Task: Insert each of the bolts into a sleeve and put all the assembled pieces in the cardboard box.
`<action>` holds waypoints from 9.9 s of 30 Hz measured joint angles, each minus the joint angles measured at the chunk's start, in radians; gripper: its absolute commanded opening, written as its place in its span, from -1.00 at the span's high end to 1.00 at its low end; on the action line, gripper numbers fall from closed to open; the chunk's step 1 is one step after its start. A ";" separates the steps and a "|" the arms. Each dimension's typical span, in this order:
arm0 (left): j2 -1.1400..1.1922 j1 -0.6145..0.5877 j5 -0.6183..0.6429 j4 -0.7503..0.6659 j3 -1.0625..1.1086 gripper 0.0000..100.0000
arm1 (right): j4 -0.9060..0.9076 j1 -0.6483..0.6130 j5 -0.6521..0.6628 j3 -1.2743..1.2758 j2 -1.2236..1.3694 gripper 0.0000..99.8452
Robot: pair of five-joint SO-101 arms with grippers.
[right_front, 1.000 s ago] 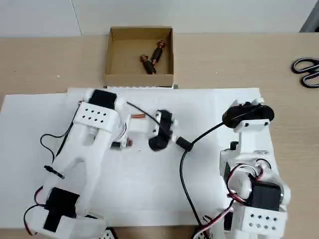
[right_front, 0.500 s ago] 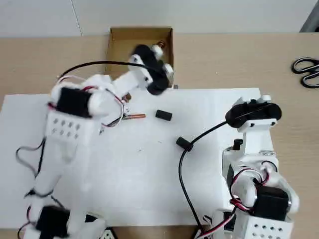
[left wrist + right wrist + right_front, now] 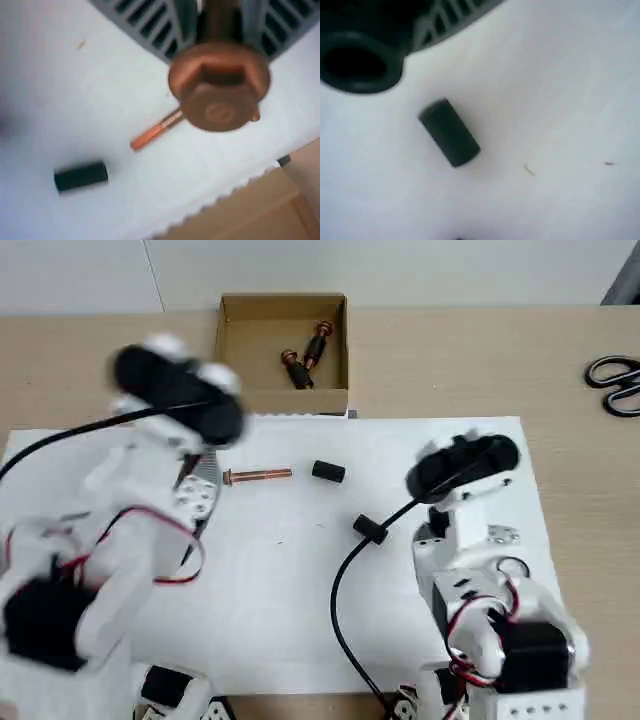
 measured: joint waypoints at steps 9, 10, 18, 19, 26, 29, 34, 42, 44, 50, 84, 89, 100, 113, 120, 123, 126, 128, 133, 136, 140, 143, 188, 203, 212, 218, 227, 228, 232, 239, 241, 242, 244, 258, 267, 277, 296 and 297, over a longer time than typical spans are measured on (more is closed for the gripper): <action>-0.459 -0.006 0.488 -0.330 0.526 0.99 | -0.235 -0.135 -0.046 0.133 -0.032 0.99; -0.509 -0.006 0.517 -0.361 0.589 0.99 | -0.265 -0.152 -0.069 0.157 -0.057 0.99; -0.825 0.002 0.663 -0.592 1.005 0.99 | -0.397 -0.311 -0.120 0.416 -0.278 0.99; -0.856 0.014 0.672 -0.621 1.046 0.99 | -0.410 -0.336 -0.120 0.453 -0.305 0.99; -0.953 0.175 0.732 -0.724 1.174 0.99 | -0.488 -0.511 -0.120 0.655 -0.497 0.99; -0.953 0.222 0.767 -0.730 1.180 0.99 | -0.493 -0.559 -0.114 0.718 -0.574 0.99; -0.953 0.258 0.775 -0.732 1.180 0.99 | -0.520 -0.583 -0.078 0.738 -0.585 0.99; -0.953 0.273 0.775 -0.732 1.180 0.99 | -0.565 -0.583 -0.078 0.746 -0.585 0.99; -0.953 0.293 0.775 -0.732 1.180 0.99 | -0.565 -0.583 -0.078 0.746 -0.585 0.99; -0.953 0.307 0.775 -0.732 1.180 0.99 | -0.565 -0.629 -0.078 0.746 -0.585 0.99; -0.954 0.494 0.571 -0.540 1.211 0.72 | -0.565 -0.640 -0.005 0.718 -0.586 0.99; -0.959 0.502 0.568 -0.496 1.206 0.62 | -0.563 -0.635 -0.005 0.720 -0.585 0.99; -0.953 0.315 0.227 -0.450 1.172 0.61 | -0.565 -0.638 -0.003 0.720 -0.583 0.99; -0.956 0.258 0.313 -0.310 0.956 0.99 | -0.565 -0.500 -0.003 0.720 -0.583 0.99; -0.957 0.206 0.404 -0.319 0.965 0.99 | -0.569 -0.416 -0.031 0.720 -0.583 0.99; -0.957 0.094 0.413 -0.393 1.051 0.99 | -0.611 -0.351 -0.043 0.720 -0.583 0.99; -0.956 -0.015 0.422 -0.508 1.186 0.99 | -0.647 -0.288 -0.048 0.720 -0.549 1.00; -0.954 -0.049 0.422 -0.585 1.295 0.99 | -0.663 -0.270 -0.048 0.720 -0.489 1.00; -0.953 -0.068 0.399 -0.738 1.533 0.99 | -0.736 -0.265 -0.048 0.594 -0.233 1.00; -0.951 -0.071 0.356 -0.790 1.577 0.99 | -0.756 -0.261 -0.048 0.436 -0.006 1.00; -0.953 -0.071 0.322 -0.806 1.587 0.99 | -0.761 -0.249 -0.054 0.181 0.318 1.00; -0.953 -0.071 0.298 -0.784 1.587 0.99 | -0.761 -0.247 -0.054 -0.034 0.543 1.00; -0.953 -0.071 0.181 -0.713 1.587 0.99 | -0.269 -0.272 0.057 -2.199 2.274 0.52; -0.953 -0.071 0.181 -0.713 1.587 0.99 | 0.236 -0.273 -0.087 -2.317 2.228 0.52; -0.953 -0.095 0.181 -0.713 1.587 0.99 | 0.249 -0.273 -0.115 -2.309 2.228 0.95; -0.953 -0.114 0.181 -0.713 1.587 0.99 | 0.250 -0.273 -0.071 -2.205 2.159 0.86; -0.953 -0.114 0.180 -0.713 1.587 0.99 | 0.250 -0.273 -0.060 -1.755 1.826 0.82; -0.953 -0.114 0.180 -0.713 1.587 0.99 | 0.250 -0.273 -0.060 -1.680 1.771 0.82; -0.953 -0.117 0.180 -0.713 1.587 0.99 | 0.250 -0.273 -0.058 -1.386 1.573 0.82; -0.953 -0.117 0.178 -0.713 1.587 0.99 | 0.250 -0.270 0.074 -1.126 1.482 0.82; -0.953 -0.117 0.178 -0.713 1.587 0.99 | 0.250 -0.265 0.118 -1.096 1.482 0.82; -0.953 -0.117 0.178 -0.713 1.587 0.99 | 0.250 -0.261 0.147 -1.083 1.482 0.82; -0.953 -0.117 0.178 -0.713 1.587 0.99 | 0.249 -0.256 0.224 -1.060 1.482 0.82; -0.953 -0.117 0.178 -0.713 1.587 0.99 | 0.000 -0.226 0.554 -0.994 1.530 0.61; -0.953 -0.118 0.176 -0.713 1.587 0.99 | -0.077 -0.226 0.624 -0.993 1.636 0.61; -0.953 -0.123 0.176 -0.713 1.587 0.99 | -0.161 -0.226 0.690 -0.991 1.718 0.61; -0.953 -0.123 0.176 -0.713 1.587 0.99 | -0.267 -0.241 0.694 -0.994 1.826 0.61; -0.953 -0.123 0.176 -0.713 1.587 0.99 | -0.267 -0.241 0.694 -0.994 1.834 0.63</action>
